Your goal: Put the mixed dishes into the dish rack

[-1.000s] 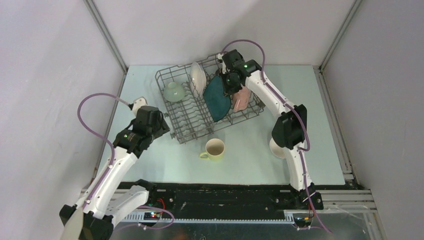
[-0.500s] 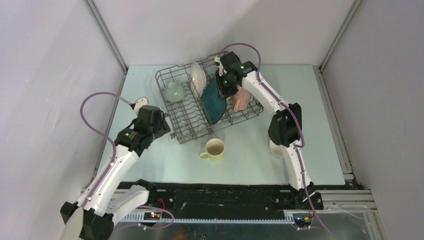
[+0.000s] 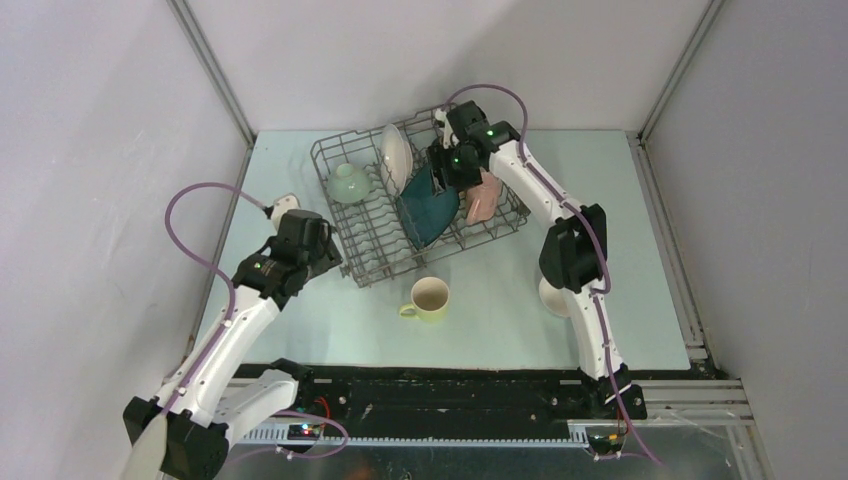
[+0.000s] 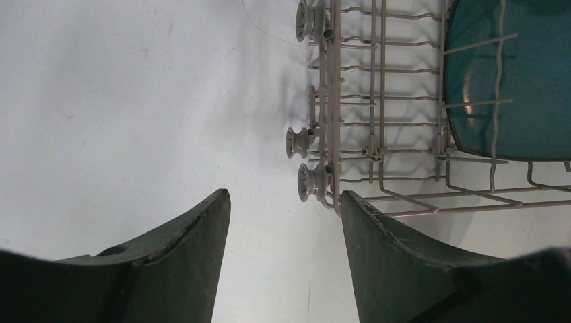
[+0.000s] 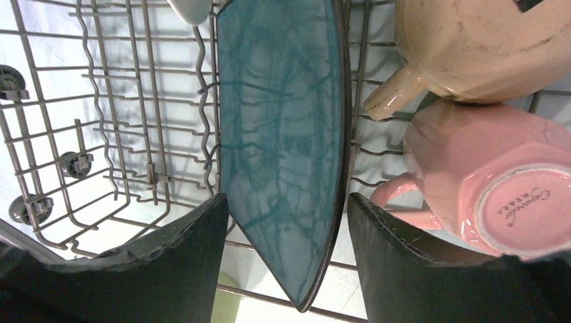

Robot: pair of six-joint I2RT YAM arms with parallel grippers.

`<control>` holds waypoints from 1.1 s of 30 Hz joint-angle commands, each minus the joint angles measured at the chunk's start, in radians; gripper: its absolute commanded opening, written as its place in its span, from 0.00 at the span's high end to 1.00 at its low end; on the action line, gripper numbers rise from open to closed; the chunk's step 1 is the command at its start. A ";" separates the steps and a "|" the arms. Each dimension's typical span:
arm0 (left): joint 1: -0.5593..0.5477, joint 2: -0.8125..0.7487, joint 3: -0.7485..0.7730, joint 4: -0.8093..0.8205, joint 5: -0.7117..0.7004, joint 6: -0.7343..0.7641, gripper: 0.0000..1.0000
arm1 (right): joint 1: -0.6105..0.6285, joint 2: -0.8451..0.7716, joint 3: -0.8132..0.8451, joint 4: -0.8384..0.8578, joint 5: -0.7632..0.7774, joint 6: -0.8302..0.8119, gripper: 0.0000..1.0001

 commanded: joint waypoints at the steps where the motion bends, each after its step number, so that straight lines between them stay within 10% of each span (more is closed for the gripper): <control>1: 0.006 0.001 -0.006 0.028 0.011 0.012 0.32 | -0.004 -0.060 -0.031 0.044 -0.018 0.007 0.31; 9: 0.006 0.003 -0.009 0.026 0.011 0.014 0.32 | -0.013 -0.081 -0.039 0.027 0.049 0.020 0.04; 17: 0.001 -0.004 -0.005 0.044 0.067 0.071 0.30 | 0.013 -0.251 -0.127 0.048 0.152 0.009 0.01; 33: -0.262 -0.041 -0.091 0.203 0.338 0.138 0.03 | 0.162 -0.906 -0.980 0.380 0.258 0.075 0.01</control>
